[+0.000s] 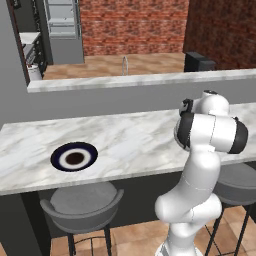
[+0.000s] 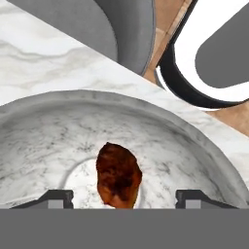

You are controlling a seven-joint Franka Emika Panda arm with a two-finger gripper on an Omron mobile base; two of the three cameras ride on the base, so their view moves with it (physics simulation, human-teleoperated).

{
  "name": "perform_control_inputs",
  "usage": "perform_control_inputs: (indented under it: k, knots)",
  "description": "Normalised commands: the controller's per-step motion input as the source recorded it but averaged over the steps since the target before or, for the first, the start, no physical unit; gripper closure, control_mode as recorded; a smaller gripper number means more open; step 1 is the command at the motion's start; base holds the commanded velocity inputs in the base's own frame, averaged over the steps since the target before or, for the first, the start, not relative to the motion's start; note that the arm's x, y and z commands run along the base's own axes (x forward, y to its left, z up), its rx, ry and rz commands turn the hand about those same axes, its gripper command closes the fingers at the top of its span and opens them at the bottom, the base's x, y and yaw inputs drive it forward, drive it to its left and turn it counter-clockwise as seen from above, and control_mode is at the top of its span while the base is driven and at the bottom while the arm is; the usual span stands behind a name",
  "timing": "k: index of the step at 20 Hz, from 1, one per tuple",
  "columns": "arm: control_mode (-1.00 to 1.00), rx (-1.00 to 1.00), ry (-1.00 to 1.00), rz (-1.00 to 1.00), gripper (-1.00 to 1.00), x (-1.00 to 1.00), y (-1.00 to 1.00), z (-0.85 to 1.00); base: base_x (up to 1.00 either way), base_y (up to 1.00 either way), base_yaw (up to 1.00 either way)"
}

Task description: Pick the chicken drumstick and onion from their plates and place them in the bowl. Then put the bowl in the fridge.

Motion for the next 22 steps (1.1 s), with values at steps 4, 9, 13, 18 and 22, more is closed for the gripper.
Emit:
perform_control_inputs:
  k: [4,9,13,18,22]
  knots:
    - [-1.0,0.0,0.0,0.0,-1.0,0.0,0.0,0.07,0.0,0.0,0.0]
    - [-1.0,-0.02,0.0,0.0,-1.0,-0.02,0.0,0.24,0.0,0.0,0.0]
    - [-1.0,-0.04,0.0,0.01,-1.0,-0.13,-0.04,0.36,0.0,0.0,0.0]
    - [-1.0,-0.01,0.0,0.1,-1.0,-0.3,-0.07,0.27,0.0,0.0,0.0]
    - [-1.0,-0.02,0.0,0.27,-1.0,-0.32,-0.08,0.29,0.0,0.0,0.0]
